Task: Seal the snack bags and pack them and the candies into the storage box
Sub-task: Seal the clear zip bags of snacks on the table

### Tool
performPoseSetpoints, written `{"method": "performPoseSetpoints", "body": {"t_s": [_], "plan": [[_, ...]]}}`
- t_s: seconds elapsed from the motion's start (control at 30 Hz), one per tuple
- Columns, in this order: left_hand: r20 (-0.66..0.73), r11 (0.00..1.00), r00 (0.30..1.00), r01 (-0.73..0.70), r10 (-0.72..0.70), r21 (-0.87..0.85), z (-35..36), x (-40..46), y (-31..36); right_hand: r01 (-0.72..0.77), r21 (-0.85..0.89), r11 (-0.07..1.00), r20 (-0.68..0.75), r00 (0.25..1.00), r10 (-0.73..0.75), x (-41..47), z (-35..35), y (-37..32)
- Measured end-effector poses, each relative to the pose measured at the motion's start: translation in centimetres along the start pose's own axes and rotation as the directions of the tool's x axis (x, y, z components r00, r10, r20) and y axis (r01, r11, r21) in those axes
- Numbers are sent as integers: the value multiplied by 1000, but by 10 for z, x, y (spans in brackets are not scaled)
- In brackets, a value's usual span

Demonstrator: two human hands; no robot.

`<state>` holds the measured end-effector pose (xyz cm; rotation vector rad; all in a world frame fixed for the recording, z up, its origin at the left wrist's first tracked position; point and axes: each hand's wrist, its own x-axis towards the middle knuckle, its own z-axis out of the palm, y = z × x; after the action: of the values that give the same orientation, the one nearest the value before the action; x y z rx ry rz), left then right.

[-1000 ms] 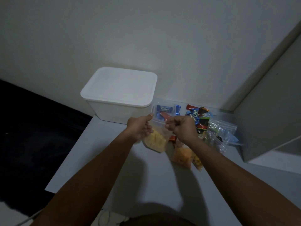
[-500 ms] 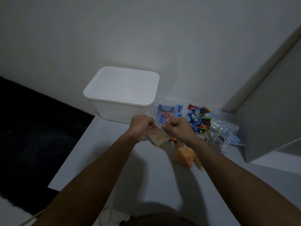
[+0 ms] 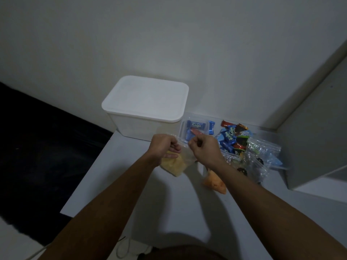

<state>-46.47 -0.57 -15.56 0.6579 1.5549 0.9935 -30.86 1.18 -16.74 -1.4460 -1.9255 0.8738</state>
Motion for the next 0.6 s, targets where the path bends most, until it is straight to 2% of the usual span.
{"method": "performPoseSetpoints", "body": {"t_s": [0.23, 0.33, 0.43, 0.6], "plan": [[-76, 996, 994, 83, -82, 12, -11, 10, -13, 23, -97, 995, 61, 998, -17, 3, 12, -4], [-209, 1000, 978, 22, -20, 6, -20, 18, -16, 30, -71, 997, 123, 992, -22, 8, 11, -8], [-167, 999, 985, -32, 35, 19, -28, 20, -15, 40, -63, 997, 152, 988, -30, 15, 7, -11], [-152, 983, 972, -172, 179, 61, -41, 26, -24, -26, -89, 996, 81, 996, 33, 29, 7, -10]]}}
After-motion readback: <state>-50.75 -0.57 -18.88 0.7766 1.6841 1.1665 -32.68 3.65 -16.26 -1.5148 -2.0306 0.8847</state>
